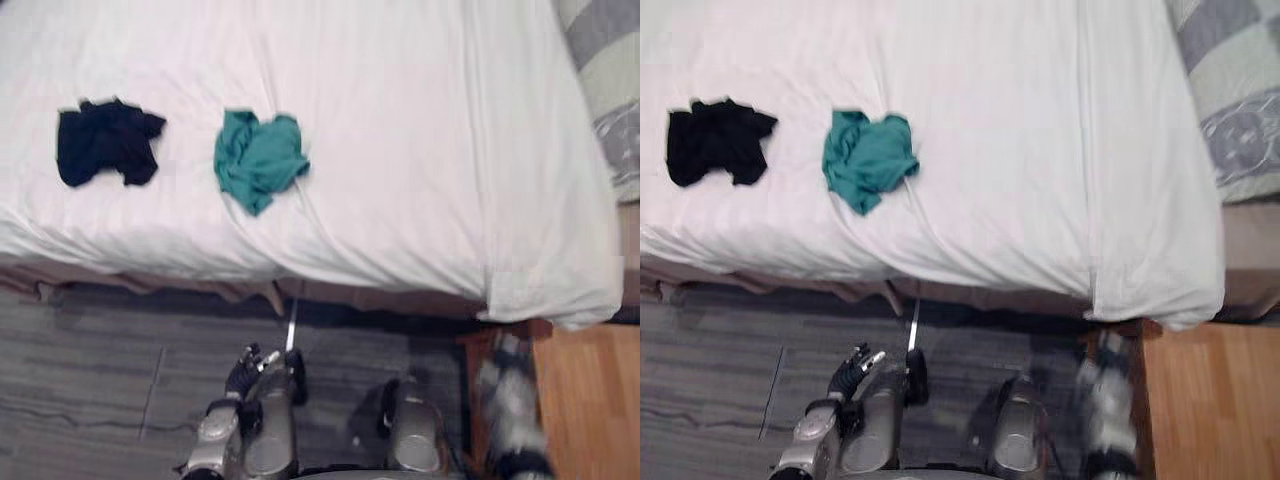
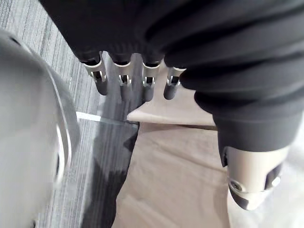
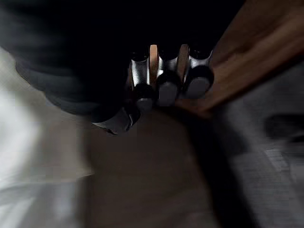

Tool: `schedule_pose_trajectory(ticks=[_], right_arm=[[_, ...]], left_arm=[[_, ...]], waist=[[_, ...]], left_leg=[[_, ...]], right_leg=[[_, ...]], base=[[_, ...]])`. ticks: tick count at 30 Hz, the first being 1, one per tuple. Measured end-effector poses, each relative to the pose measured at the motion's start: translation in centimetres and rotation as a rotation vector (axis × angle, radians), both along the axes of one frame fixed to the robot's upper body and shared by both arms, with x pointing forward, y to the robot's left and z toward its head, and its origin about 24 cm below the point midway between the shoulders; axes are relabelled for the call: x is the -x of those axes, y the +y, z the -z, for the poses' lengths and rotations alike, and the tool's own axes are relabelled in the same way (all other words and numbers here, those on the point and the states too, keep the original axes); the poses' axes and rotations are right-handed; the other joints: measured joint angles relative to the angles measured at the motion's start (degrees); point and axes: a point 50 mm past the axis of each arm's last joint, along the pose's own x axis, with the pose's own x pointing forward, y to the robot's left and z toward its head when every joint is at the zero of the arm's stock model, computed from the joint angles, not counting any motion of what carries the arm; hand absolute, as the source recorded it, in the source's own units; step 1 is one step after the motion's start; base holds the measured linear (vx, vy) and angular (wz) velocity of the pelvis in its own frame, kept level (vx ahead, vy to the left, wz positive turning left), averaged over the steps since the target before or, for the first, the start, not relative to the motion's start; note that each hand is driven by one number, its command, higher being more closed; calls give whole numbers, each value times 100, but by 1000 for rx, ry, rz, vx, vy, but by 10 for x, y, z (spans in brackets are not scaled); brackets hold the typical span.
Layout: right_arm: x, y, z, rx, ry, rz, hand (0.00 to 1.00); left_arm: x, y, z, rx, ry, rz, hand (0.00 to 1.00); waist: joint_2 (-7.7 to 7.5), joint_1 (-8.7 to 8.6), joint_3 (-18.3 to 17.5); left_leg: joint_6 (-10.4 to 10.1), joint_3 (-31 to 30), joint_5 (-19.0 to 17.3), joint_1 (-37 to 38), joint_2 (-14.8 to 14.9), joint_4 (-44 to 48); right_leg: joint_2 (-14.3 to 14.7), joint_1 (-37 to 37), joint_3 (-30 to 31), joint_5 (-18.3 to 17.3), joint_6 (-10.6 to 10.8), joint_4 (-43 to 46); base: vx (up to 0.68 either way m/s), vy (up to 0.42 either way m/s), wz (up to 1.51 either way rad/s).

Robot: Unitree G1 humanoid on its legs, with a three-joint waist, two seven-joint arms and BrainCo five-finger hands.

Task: Tidy the bed and pick cloth on bed and put in laundry

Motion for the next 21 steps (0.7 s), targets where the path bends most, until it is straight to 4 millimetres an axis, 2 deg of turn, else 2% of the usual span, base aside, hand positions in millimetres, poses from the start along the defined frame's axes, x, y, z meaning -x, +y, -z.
schedule_pose_trajectory(ticks=[1, 4, 8, 10, 13, 14, 15, 16, 18, 20, 21], right_arm=[[20, 7, 11, -46, 70, -8, 0], [53, 30, 30, -176, 175, -55, 0], [61, 36, 37, -246, 229, -108, 0], [60, 35, 39, -286, 246, -139, 0], [60, 34, 40, -312, 245, -170, 0], [59, 36, 40, -326, 233, -182, 0], [58, 36, 40, -324, 230, -187, 0], [52, 31, 39, -315, 214, -204, 0], [47, 20, 36, -292, 204, -237, 0], [39, 11, 34, -270, 210, -273, 0], [36, 4, 32, -253, 217, -287, 0]], left_arm=[[6, -4, 5, 19, 33, -20, 0], [19, -3, 17, 25, 127, -60, 0], [28, 4, 23, 12, 193, -122, 0], [33, 12, 25, -20, 225, -148, 0], [42, 21, 29, -70, 272, -141, 0], [48, 23, 31, -83, 303, -129, 0], [49, 24, 32, -86, 314, -126, 0], [51, 28, 32, -98, 322, -126, 0], [52, 28, 32, -116, 328, -104, 0], [50, 28, 32, -127, 325, -82, 0], [49, 26, 32, -132, 324, -62, 0]], waist=[[51, -60, -144], [-11, -83, -523], [-109, -73, -713], [-107, -67, -712], [-108, -73, -721], [-176, -143, -712], [-157, -171, -719], [-152, -206, -732], [-112, -237, -723], [-11, -249, -713], [45, -219, -707]], left_leg=[[5, 72, 257, 194, -11, -349], [-25, 194, 589, 768, -70, -1121], [-9, 227, 594, 1138, -119, -1206], [-4, 177, 280, 1016, 37, -433], [-14, 123, 216, 1070, 107, -159], [32, 132, 12, 1048, 144, -91], [84, 146, -63, 1007, 248, 85], [99, 64, -91, 944, 582, 378], [49, -297, -61, 793, 1057, 461], [-174, -761, 90, 714, 1552, 328], [-324, -790, 182, 925, 1669, 218]], right_leg=[[77, 194, -55, 164, 4, -336], [287, 694, -73, 552, 36, -1227], [321, 1239, -137, 675, 99, -1702], [301, 1592, -268, 685, 113, -1787], [271, 1936, -398, 690, 114, -1868], [187, 1984, -503, 703, 98, -1869], [171, 2011, -543, 706, 102, -1859], [77, 2011, -561, 729, 146, -1838], [-66, 2005, -521, 786, 281, -1862], [-177, 1899, -438, 811, 541, -1815], [-310, 1865, -289, 798, 734, -1721]], base=[[174, -35, -6], [180, 16, -25], [133, 3, -2], [77, 22, 15], [-6, 50, 14], [-52, 53, 24], [-75, 72, 26], [-70, 75, 17], [-53, 158, 15], [-21, 418, 5], [-2, 490, -21]])
